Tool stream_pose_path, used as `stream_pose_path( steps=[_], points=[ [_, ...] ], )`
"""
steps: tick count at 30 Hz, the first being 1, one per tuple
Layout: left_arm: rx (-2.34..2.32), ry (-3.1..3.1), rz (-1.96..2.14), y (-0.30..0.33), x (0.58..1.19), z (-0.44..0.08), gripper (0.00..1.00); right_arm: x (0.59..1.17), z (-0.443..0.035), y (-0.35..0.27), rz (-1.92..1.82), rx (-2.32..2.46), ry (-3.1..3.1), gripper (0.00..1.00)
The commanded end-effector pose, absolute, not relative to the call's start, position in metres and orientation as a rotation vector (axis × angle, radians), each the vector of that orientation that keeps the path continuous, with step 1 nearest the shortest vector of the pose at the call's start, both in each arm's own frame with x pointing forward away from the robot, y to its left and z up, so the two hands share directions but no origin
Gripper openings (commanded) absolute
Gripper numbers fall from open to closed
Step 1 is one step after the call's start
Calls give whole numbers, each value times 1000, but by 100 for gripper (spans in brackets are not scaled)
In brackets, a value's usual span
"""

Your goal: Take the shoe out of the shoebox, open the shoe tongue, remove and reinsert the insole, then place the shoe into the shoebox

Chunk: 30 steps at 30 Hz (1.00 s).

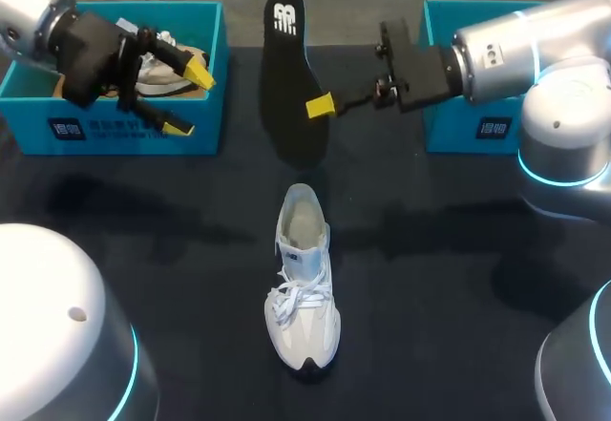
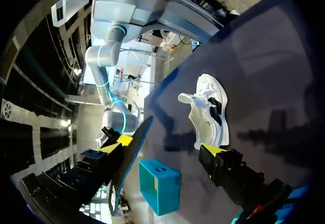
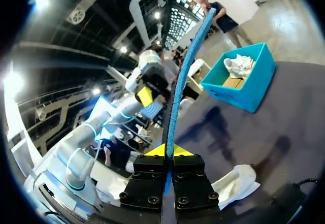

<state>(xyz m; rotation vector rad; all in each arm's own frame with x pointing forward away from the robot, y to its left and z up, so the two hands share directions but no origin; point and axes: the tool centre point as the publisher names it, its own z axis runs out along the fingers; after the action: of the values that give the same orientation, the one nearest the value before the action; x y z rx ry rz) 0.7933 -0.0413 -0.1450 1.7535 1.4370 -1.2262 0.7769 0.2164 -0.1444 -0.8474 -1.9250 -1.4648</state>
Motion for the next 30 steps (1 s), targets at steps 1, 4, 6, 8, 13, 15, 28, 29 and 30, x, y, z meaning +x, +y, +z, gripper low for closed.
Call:
stream_pose_path(
  steps=[1,4,6,8,13,15,28,29,30],
  points=[
    [1757,1436,-1184,-47,791,-160,100,777,-159,208,-1512,-854,-1960,0],
    [1773,1438,-1146,-49,794,-174,100,778,-170,203,-1553,-832,-1973,0],
    [1783,1440,-1131,-51,796,-184,100,777,-177,201,-1577,-813,-1981,0],
    [1760,1449,-1133,-52,799,-192,100,775,-180,200,-1602,-808,-1997,0],
    [1763,1477,-1107,-55,808,-214,100,774,-189,198,-1636,-778,-2061,0],
    [1788,1468,-1099,-59,812,-222,100,775,-193,199,-1642,-767,-2072,0],
    [1807,1451,-1062,-74,837,-253,100,787,-217,197,-1683,-730,-2128,0],
    [1813,1435,-1047,-75,839,-255,100,788,-219,197,-1684,-718,-2148,0],
    [1819,1416,-1031,-76,840,-258,100,788,-222,198,-1680,-691,-2164,0]
  ],
)
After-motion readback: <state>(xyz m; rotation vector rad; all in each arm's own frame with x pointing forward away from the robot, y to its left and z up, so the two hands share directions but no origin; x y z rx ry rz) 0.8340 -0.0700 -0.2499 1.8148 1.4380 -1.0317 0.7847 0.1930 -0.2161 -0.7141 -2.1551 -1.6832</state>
